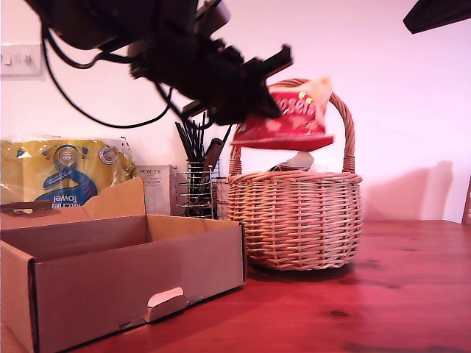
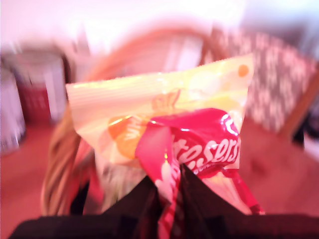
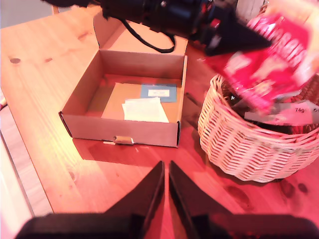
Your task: Move the bags of Easter eggs from the cardboard box on the left into the woven basket on the right side.
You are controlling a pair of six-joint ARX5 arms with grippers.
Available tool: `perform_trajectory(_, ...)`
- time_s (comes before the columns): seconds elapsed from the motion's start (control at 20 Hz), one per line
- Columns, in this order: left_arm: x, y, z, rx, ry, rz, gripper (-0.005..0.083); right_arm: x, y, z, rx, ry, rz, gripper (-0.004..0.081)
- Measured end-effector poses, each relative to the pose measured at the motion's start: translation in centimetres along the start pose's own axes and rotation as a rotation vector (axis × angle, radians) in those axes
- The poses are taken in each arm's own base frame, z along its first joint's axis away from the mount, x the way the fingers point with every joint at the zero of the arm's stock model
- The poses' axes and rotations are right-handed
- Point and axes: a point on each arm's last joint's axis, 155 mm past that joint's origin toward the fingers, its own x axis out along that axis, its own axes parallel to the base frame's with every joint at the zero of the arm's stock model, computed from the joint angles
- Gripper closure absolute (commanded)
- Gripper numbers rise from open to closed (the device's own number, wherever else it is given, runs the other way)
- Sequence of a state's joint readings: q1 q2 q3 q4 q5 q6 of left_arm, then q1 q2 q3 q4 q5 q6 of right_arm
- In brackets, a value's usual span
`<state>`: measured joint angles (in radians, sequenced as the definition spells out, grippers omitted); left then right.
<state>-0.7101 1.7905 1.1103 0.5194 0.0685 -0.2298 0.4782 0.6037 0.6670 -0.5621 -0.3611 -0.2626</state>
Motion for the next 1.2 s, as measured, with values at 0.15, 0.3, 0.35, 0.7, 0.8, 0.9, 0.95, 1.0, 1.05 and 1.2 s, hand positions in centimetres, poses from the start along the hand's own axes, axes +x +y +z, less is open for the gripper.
perform_trajectory(0.15, 1.6, 0.0, -0.1, 0.002, -0.013, 0.009, 0.0793, 0.0, 0.0, 0.0, 0.000, 0.000, 0.000, 0.0783)
perform_trajectory(0.3, 2.9, 1.5, -2.7, 0.002, 0.022, 0.076, 0.0793, 0.0, 0.0, 0.0, 0.000, -0.001, 0.000, 0.0783)
perform_trajectory(0.35, 3.2, 2.0, -3.5, 0.002, 0.035, 0.095, 0.0793, -0.1, 0.0, 0.0, -0.001, -0.003, -0.001, 0.0783)
perform_trajectory(0.7, 3.5, 2.9, -4.8, 0.079, 0.091, 0.147, 0.0793, -0.9, 0.2, 0.5, -0.013, -0.033, -0.009, 0.0783)
perform_trajectory(0.8, 3.4, 3.2, -5.3, 0.127, 0.112, 0.173, 0.0793, -0.9, 0.2, 0.5, -0.013, -0.033, -0.009, 0.0783)
perform_trajectory(0.9, 3.3, 3.4, -5.5, 0.138, 0.120, 0.178, 0.0790, -0.9, 0.3, 0.6, -0.013, -0.034, -0.003, 0.0783)
perform_trajectory(0.95, 3.3, 3.4, -5.5, 0.138, 0.120, 0.180, 0.0779, -0.9, 0.5, 0.6, -0.013, -0.037, 0.006, 0.0783)
perform_trajectory(1.0, 3.3, 3.4, -5.5, 0.138, 0.121, 0.180, 0.0758, -0.9, 0.5, 0.6, -0.013, -0.038, 0.010, 0.0783)
perform_trajectory(1.05, 3.3, 3.4, -5.5, 0.138, 0.121, 0.179, 0.0726, -0.9, 0.6, 0.6, -0.013, -0.038, 0.012, 0.0783)
perform_trajectory(1.2, 3.3, 3.3, -5.6, 0.138, 0.123, 0.174, 0.0516, -0.9, 0.6, 0.6, -0.013, -0.039, 0.013, 0.0783)
